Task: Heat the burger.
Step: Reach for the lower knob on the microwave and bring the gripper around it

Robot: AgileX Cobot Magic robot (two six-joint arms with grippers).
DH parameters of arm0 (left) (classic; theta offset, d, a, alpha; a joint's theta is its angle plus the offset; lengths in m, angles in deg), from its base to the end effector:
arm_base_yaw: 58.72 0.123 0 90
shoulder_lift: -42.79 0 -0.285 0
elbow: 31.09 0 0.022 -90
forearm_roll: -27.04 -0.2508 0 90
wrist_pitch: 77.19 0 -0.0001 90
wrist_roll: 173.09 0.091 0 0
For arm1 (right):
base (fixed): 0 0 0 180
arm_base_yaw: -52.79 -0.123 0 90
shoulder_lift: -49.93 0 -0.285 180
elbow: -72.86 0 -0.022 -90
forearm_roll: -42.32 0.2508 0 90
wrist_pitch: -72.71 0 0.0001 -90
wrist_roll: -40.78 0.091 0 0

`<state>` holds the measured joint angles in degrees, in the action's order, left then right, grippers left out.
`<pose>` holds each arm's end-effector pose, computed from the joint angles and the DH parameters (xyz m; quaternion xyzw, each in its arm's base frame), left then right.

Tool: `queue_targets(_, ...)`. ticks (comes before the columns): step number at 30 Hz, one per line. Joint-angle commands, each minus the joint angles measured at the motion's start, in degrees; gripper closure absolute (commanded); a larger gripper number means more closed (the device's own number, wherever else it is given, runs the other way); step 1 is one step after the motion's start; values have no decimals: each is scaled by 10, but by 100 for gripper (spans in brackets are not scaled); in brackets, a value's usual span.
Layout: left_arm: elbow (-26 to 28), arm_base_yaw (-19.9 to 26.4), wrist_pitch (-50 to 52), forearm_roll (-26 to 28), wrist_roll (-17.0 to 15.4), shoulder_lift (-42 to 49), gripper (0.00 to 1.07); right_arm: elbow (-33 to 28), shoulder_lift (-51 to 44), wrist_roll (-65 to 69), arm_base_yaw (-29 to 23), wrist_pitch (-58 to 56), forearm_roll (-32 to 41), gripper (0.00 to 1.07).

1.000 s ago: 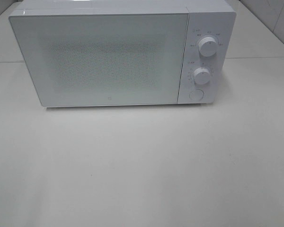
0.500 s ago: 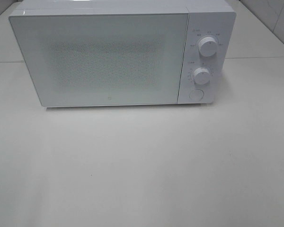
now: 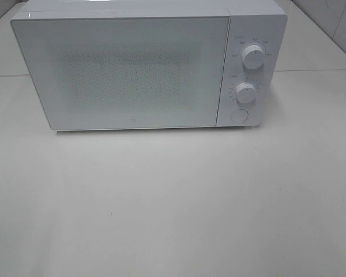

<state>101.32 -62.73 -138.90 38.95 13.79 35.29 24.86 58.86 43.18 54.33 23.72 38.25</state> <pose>-0.0104 -0.0159 0.2821 0.0863 0.8427 -0.0905 0.5236 0.0039 -0.0050 0.2976 0.0250 0.7973 -0.0309 0.6022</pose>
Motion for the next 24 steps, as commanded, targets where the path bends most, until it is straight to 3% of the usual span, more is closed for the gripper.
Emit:
queue_targets(1, 0, 1, 2, 1, -2, 9, 6, 3, 35, 1, 4, 53, -6, 32)
queue_targets(19, 0, 1, 2, 1, -2, 9, 6, -9, 253, 1, 4, 286, -8, 32)
queue_targets(24, 0, 1, 2, 1, -2, 9, 6, -36, 304, 2, 4, 395, -6, 32)
